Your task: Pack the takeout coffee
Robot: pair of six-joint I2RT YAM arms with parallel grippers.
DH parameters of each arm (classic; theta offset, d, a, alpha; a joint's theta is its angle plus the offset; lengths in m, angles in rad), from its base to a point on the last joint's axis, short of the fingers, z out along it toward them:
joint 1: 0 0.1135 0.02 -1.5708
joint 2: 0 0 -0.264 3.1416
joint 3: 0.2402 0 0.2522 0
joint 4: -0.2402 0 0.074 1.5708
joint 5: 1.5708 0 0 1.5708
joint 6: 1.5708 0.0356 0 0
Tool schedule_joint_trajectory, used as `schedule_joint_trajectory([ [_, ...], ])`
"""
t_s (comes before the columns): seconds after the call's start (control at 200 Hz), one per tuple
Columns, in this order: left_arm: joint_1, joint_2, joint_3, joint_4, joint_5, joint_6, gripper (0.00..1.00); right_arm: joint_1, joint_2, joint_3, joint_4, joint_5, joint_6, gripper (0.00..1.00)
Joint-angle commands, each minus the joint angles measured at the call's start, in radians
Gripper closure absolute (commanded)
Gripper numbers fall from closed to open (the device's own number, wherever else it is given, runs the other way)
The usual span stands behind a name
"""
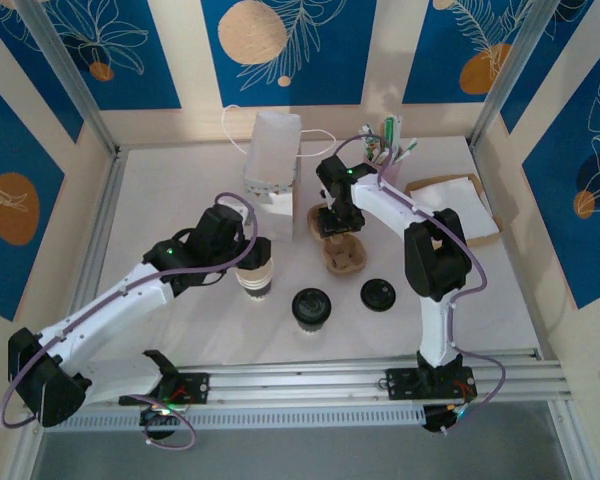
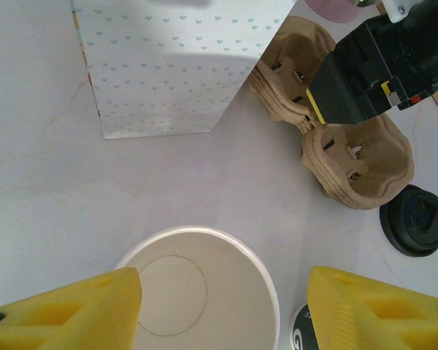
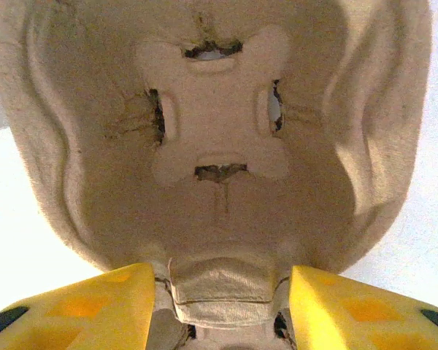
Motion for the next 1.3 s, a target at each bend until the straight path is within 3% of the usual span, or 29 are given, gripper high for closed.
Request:
schedule_joint_trajectory([
  [0.0, 0.016, -0.023, -0.016, 0.020, 0.016, 0.019, 0.38, 0.010, 0.017, 0.038, -0.030, -0.020, -0.015, 0.48],
  [1.295, 0.046, -0.021, -0.033, 0.038, 0.052, 0.016, 0.38, 0.017, 0.026, 0.034, -0.075, 0.002, -0.026, 0.53],
])
